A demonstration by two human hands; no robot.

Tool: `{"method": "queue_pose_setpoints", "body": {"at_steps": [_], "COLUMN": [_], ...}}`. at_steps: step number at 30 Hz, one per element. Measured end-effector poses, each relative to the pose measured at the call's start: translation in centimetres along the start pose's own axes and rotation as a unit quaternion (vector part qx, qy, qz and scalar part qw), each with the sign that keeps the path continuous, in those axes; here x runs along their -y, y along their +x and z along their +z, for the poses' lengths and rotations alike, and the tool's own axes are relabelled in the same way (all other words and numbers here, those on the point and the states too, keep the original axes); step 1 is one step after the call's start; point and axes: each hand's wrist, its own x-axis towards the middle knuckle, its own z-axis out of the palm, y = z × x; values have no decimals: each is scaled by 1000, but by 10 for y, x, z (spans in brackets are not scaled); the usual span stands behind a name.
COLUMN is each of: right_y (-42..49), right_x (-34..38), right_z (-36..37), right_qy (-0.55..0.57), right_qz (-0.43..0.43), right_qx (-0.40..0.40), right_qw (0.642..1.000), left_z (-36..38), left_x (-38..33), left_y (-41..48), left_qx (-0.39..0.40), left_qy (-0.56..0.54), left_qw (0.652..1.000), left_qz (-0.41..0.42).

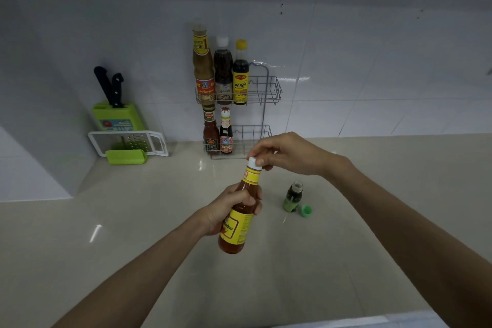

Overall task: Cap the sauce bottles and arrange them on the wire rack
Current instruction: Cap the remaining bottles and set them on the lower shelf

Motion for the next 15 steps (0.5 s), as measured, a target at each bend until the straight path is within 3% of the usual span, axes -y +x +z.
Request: {"method": "queue_pose_setpoints", "body": {"at_steps": [2, 5, 7, 9, 10, 11, 13, 15], "right_y": [0, -2, 0, 6, 9, 11, 9, 6], "right_x": [5, -5, -13, -16, -16, -16, -14, -8], "right_z": [7, 21, 29, 41, 47, 48, 45, 40], "right_qy": [-143, -334, -397, -456, -466, -452, -359, -348], "right_qz": [-46, -106, -26, 74, 90, 99, 88, -14], "right_qx": [1, -55, -86, -49, -23, -6, -21, -44], "right_qw": [989, 935, 913, 885, 880, 887, 929, 936], "left_z": [-4, -3, 5, 7, 5, 2, -6, -11], "left_x": [-3, -7, -3, 8, 12, 12, 5, -7], "left_y": [-1, -3, 0, 5, 5, 3, -3, -12], "left_qx": [-1, -26, -138, -278, -299, -279, -157, -31], "left_qy": [4, 82, 181, 286, 304, 287, 200, 129], "left_qw": [1000, 996, 974, 917, 904, 916, 967, 991], "left_qz": [1, 9, 16, 17, 14, 10, -3, -15]}}
